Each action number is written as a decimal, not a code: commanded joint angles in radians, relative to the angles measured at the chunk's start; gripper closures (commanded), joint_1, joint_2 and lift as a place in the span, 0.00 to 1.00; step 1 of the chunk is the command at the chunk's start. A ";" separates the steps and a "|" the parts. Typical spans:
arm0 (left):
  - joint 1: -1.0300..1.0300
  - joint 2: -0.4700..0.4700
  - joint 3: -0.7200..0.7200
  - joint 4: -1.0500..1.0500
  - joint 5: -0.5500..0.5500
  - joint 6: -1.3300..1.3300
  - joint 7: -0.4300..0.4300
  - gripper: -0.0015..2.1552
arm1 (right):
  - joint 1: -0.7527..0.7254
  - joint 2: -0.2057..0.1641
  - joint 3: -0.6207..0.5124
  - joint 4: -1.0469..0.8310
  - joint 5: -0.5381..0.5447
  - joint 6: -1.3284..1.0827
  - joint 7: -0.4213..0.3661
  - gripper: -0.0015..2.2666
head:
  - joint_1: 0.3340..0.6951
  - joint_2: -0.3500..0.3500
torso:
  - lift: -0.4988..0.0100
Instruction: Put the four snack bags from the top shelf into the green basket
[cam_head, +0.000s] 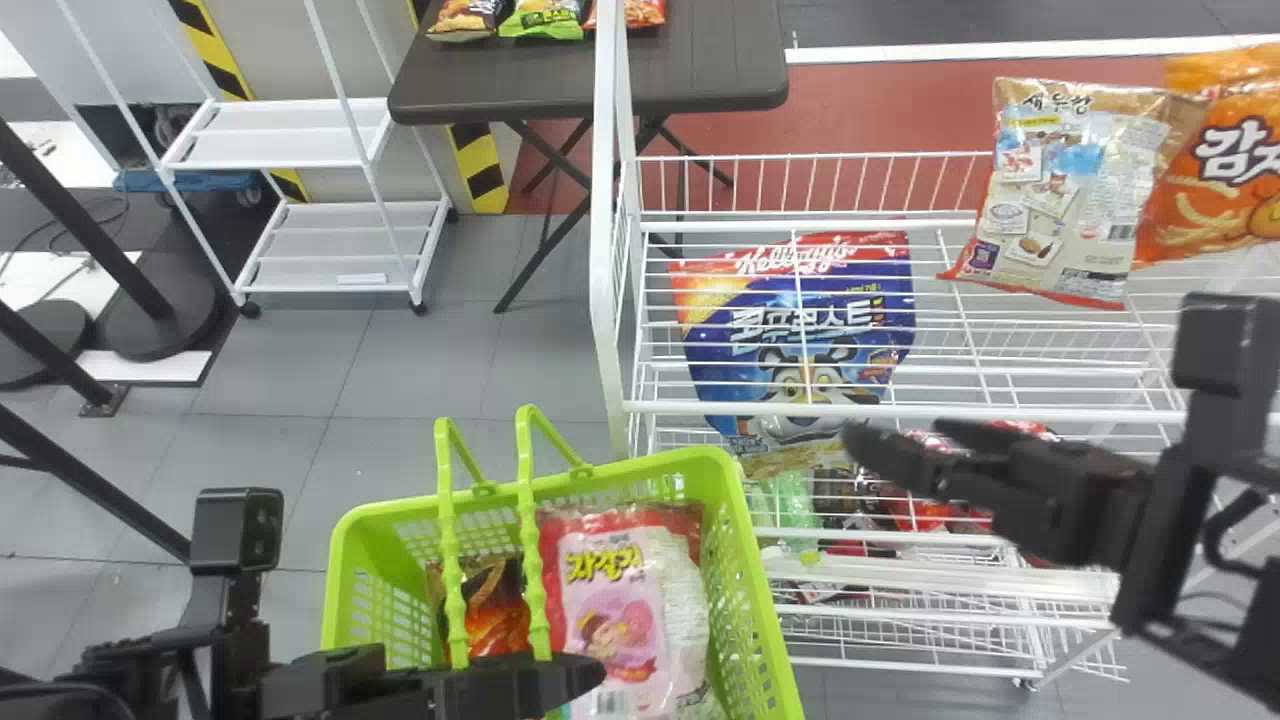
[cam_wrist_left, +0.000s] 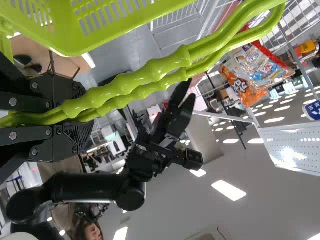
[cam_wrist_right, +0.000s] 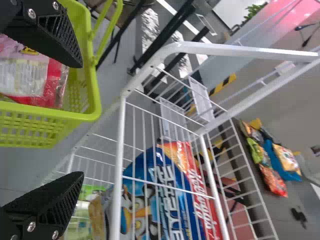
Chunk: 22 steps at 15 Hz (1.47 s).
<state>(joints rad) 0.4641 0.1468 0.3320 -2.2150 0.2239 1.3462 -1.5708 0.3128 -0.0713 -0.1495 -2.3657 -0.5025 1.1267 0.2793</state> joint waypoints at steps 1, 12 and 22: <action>0.002 0.002 0.002 0.002 0.000 0.000 -0.010 1.00 | -0.084 0.001 -0.050 0.057 0.073 -0.051 -0.008 0.01 | 1.00 0.55 | 0.98; 0.007 0.007 0.004 0.003 0.002 0.000 -0.010 1.00 | -0.520 -0.015 -0.091 0.730 0.432 -0.465 -0.023 0.03 | 1.00 0.15 | 0.98; -0.010 0.008 0.001 0.025 0.002 0.000 -0.010 1.00 | -0.587 -0.015 -0.067 0.872 0.472 -0.468 -0.009 0.99 | 1.00 0.18 | 0.98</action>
<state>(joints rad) 0.4548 0.1549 0.3329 -2.1913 0.2255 1.3462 -1.5708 -0.2913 -0.0863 -0.2157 -1.4743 -0.0276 0.6567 0.2682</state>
